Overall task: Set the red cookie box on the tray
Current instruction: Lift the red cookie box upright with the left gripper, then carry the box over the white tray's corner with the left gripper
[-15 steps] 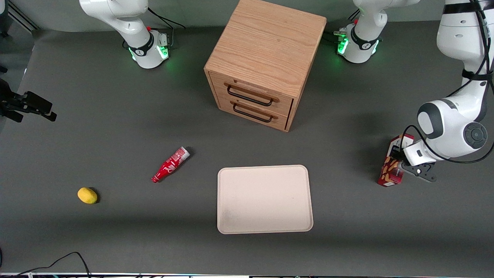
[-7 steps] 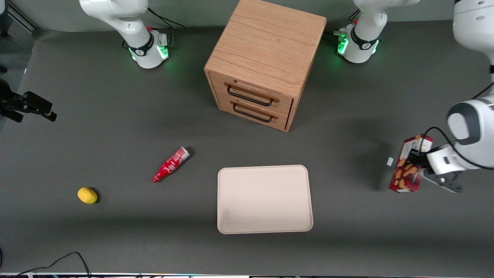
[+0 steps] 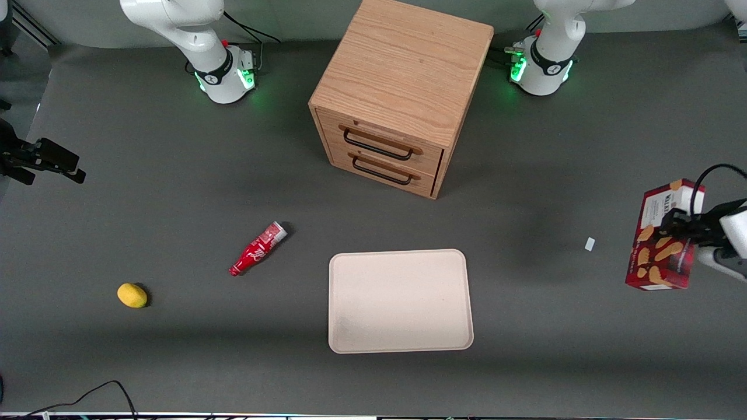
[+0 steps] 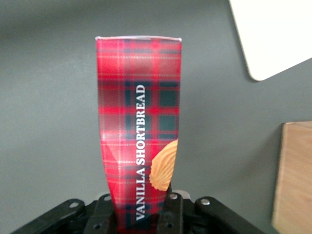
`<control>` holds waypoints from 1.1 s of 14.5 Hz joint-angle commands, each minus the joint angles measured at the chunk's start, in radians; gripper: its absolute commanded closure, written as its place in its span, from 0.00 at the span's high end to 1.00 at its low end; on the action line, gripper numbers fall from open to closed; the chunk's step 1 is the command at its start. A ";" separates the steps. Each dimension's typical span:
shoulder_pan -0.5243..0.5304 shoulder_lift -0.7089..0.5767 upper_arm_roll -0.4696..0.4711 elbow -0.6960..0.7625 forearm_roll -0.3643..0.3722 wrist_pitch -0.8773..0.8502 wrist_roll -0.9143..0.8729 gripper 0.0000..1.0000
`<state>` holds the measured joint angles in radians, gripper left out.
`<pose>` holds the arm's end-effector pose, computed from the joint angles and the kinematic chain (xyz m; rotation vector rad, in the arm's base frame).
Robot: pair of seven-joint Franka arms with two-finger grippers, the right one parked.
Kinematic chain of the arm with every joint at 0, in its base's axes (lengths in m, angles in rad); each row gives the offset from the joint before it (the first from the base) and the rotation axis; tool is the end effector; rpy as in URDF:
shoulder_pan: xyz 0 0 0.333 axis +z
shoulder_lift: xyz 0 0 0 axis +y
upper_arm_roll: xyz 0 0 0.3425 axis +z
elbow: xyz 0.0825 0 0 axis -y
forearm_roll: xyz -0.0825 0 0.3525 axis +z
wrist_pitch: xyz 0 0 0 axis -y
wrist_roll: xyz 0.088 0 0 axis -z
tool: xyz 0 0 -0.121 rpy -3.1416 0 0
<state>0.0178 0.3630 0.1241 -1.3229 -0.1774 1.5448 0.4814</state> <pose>0.6267 0.0534 0.5356 2.9276 -0.4977 -0.1355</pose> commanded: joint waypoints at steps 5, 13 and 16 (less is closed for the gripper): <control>-0.025 -0.032 -0.200 0.183 0.024 -0.201 -0.510 0.00; -0.030 0.092 -0.512 0.091 0.230 0.140 -0.917 0.00; -0.068 0.216 -0.535 0.091 0.336 0.286 -0.995 0.00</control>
<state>-0.0298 0.5076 -0.3932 -1.2469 0.0838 1.7595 -0.4414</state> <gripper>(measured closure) 0.705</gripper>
